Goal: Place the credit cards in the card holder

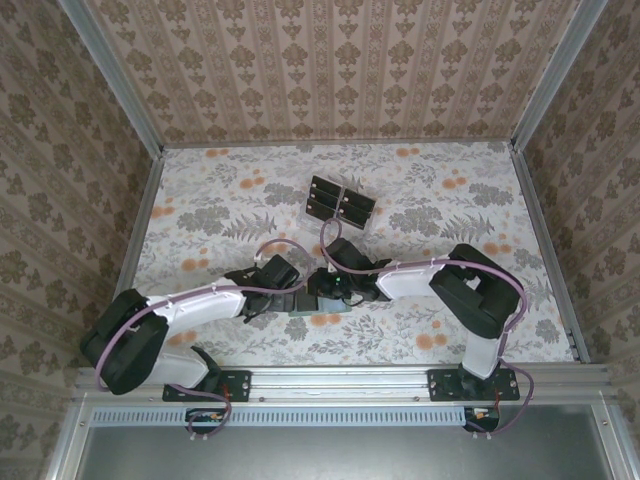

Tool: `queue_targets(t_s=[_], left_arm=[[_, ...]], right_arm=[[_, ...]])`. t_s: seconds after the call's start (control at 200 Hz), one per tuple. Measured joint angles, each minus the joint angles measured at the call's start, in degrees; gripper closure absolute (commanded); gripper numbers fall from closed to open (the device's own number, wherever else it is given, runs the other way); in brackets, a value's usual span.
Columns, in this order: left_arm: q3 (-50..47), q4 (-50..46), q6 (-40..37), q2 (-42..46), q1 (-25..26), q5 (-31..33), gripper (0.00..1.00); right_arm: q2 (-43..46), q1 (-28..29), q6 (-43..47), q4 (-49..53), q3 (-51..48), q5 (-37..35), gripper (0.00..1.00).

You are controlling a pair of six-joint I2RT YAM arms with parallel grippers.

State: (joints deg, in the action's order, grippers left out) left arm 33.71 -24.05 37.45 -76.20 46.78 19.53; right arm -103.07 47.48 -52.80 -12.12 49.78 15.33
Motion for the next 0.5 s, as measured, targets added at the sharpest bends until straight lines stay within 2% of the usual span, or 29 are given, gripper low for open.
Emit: queue_targets(t_s=[0.255,0.5], left_arm=[[0.02,-1.92,0.0,5.14,-0.07,0.46,0.0],[0.09,-3.43,0.0,6.58,-0.37,0.9,0.0]], right_arm=[[9.2,-0.79,2.19,4.11,-0.35,-2.05,0.66],[10.08,-1.11,3.85,7.96,-0.35,-2.97,0.66]])
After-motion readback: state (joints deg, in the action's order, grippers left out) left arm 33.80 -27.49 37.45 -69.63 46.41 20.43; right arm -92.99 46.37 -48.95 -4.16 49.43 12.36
